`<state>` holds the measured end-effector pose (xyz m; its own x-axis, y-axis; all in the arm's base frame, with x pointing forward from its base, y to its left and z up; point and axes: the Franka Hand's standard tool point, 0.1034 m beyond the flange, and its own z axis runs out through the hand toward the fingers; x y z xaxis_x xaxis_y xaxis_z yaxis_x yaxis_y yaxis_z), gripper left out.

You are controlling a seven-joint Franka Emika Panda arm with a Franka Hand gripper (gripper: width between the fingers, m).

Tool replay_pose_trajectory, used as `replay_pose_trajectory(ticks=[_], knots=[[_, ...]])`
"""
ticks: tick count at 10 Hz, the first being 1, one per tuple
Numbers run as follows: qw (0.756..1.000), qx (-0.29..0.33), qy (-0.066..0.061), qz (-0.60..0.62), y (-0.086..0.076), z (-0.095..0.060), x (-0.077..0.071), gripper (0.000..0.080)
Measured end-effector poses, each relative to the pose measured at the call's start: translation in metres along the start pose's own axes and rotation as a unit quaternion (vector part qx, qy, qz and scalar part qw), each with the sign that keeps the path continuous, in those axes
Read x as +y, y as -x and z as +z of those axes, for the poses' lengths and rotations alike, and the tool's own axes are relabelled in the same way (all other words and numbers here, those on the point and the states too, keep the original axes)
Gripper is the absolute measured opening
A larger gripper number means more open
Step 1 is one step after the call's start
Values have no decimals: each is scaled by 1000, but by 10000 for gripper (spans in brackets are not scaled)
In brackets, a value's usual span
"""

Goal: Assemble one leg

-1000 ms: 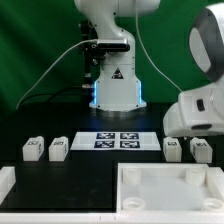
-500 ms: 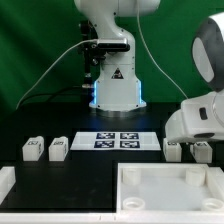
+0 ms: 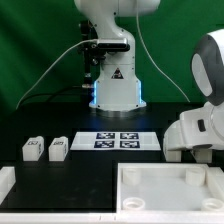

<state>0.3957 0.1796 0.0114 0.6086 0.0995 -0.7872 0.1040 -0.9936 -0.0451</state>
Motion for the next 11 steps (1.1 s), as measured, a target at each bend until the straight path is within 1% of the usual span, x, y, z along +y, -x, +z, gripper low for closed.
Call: replay_pose_trajectory(ticks=[1, 2, 3, 11], knots=[[1000, 0, 0, 0, 0, 0, 0, 536], [1000, 0, 0, 0, 0, 0, 0, 401], [1000, 0, 0, 0, 0, 0, 0, 290], [1000, 1, 0, -3, 0, -1, 1, 290]])
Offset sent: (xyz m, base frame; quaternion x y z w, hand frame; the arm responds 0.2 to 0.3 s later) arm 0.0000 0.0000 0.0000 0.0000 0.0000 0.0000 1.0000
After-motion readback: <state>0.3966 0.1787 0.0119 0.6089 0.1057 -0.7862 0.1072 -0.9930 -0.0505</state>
